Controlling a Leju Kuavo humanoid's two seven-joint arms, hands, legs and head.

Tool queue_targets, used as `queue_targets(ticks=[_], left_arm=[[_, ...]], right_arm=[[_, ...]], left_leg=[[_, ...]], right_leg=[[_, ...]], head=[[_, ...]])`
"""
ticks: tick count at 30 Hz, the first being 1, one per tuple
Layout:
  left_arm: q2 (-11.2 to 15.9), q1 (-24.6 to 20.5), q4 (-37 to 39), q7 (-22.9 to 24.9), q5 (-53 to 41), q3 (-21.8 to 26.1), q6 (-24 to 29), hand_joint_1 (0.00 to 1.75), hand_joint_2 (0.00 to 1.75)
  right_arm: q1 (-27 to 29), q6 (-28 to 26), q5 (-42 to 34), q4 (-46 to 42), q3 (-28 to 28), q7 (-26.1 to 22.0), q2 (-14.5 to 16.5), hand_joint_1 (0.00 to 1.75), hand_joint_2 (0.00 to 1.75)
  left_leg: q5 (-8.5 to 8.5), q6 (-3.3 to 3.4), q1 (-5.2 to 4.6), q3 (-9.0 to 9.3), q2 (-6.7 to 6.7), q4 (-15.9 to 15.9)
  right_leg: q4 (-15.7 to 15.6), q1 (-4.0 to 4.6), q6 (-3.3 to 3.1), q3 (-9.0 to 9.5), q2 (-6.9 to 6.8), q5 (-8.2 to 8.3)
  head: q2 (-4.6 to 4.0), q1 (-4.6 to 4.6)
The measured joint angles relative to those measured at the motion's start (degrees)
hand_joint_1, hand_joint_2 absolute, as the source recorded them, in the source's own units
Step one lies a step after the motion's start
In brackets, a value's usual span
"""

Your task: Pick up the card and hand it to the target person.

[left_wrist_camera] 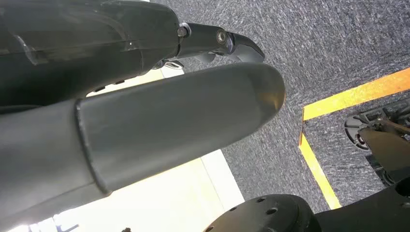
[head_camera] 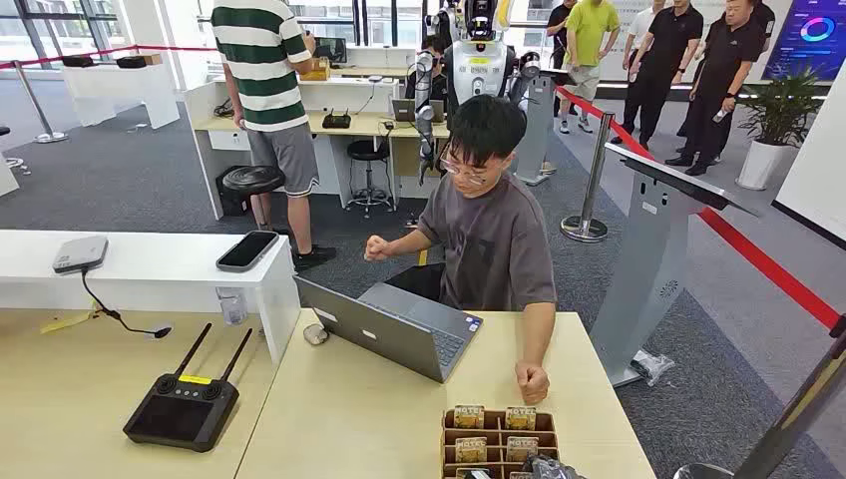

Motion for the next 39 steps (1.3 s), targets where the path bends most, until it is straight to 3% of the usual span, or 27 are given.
queue_targets(ticks=[27, 39], left_arm=[[0.15, 0.02, 0.01, -0.42, 0.15, 0.00, 0.05, 0.00, 0.00], [0.26, 0.02, 0.01, -0.47, 0.15, 0.00, 0.01, 0.00, 0.00]], right_arm=[[-0.15, -0.53, -1.79, -3.08, 0.26, -1.22, -0.17, 1.45, 1.75], [-0.16, 0.64, -0.34, -6.69, 0.28, -1.18, -1.62, 1.54, 1.75]], left_leg=[[0.00, 0.00, 0.00, 0.01, 0.01, 0.00], [0.00, 0.00, 0.00, 0.01, 0.00, 0.00]], right_leg=[[0.00, 0.00, 0.00, 0.00, 0.01, 0.00], [0.00, 0.00, 0.00, 0.00, 0.00, 0.00]], head=[[0.00, -0.01], [0.00, -0.01]])
